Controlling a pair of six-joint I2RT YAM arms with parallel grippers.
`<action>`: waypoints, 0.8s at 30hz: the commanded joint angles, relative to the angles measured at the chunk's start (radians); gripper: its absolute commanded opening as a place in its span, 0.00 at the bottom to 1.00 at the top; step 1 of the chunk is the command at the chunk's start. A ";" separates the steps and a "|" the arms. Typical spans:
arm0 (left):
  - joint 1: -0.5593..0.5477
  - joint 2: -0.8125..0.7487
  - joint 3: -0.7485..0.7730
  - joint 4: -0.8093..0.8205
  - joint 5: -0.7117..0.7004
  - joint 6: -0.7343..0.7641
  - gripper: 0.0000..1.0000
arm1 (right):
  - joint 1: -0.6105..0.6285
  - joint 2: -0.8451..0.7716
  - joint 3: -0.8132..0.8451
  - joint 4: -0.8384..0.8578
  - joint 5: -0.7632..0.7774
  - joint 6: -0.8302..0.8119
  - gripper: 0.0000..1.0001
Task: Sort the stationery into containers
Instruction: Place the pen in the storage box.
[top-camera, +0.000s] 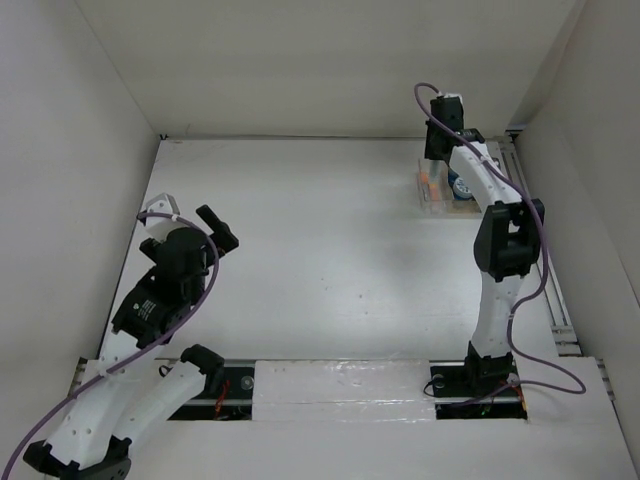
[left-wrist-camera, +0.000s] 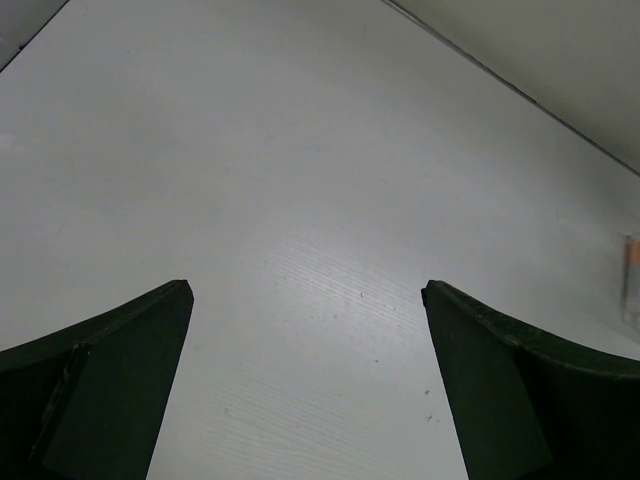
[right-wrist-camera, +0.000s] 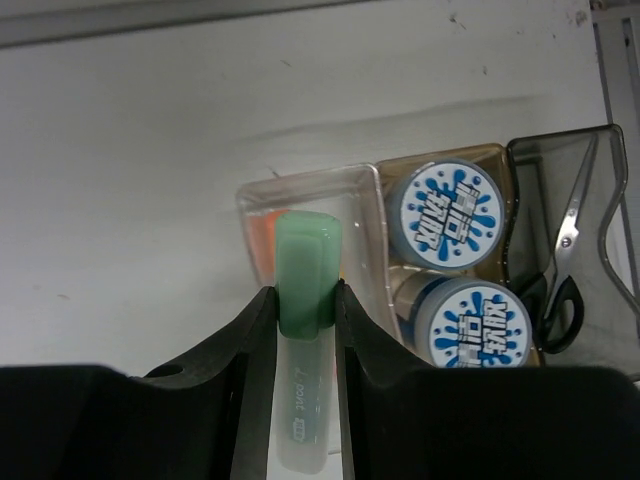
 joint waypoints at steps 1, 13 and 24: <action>0.004 0.021 0.006 0.031 0.006 0.016 1.00 | -0.021 0.018 0.039 -0.007 0.002 -0.080 0.00; 0.004 0.030 0.006 0.040 0.015 0.026 1.00 | -0.022 0.032 -0.033 0.032 0.045 -0.108 0.32; 0.004 0.030 0.006 0.040 0.015 0.026 1.00 | 0.079 -0.141 -0.024 -0.036 0.066 -0.036 1.00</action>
